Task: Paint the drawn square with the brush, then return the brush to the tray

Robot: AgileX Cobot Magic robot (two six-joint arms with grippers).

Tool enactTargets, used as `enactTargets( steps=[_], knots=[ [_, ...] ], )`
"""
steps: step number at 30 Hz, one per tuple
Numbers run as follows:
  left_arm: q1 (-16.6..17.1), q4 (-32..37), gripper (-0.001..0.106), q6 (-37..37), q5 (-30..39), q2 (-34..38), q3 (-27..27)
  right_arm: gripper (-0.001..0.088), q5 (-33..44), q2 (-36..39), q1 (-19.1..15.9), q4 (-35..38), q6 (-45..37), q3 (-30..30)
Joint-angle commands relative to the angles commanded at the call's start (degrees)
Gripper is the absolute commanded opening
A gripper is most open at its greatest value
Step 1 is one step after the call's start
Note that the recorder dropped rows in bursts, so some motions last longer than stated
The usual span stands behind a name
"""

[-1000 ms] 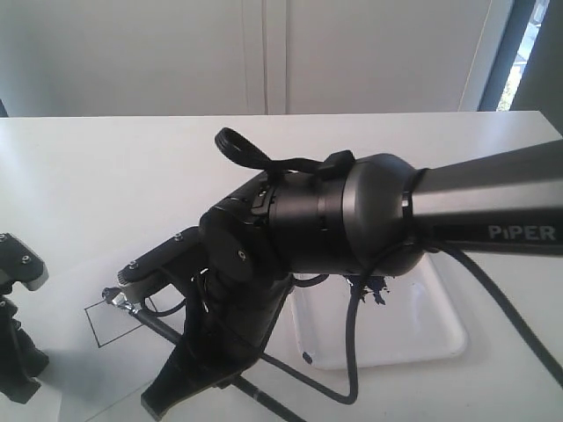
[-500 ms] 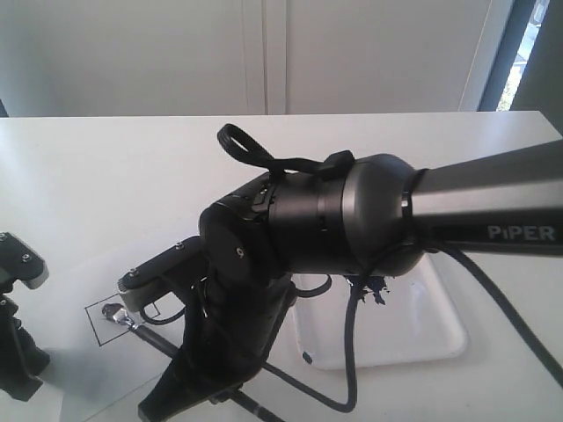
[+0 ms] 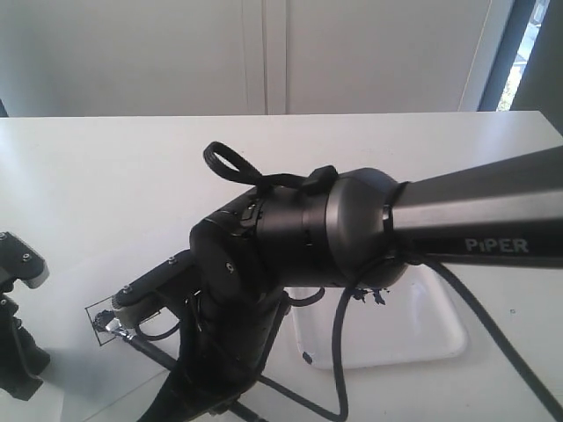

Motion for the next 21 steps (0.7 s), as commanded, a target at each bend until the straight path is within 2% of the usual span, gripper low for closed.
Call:
enactTargets(
  steps=[7,16,21],
  knots=[
    [0.0,0.0,0.037,0.0,0.1,0.0,0.0,0.0000,0.0,0.5,0.0,-7.9,6.6,-0.1],
    [0.0,0.0,0.037,0.0,0.1,0.0,0.0,0.0000,-0.9,0.9,0.0,-12.0,9.6,-0.2],
    [0.0,0.0,0.037,0.0,0.1,0.0,0.0,0.0000,-1.2,0.9,0.0,-11.8,9.6,-0.2]
  ],
)
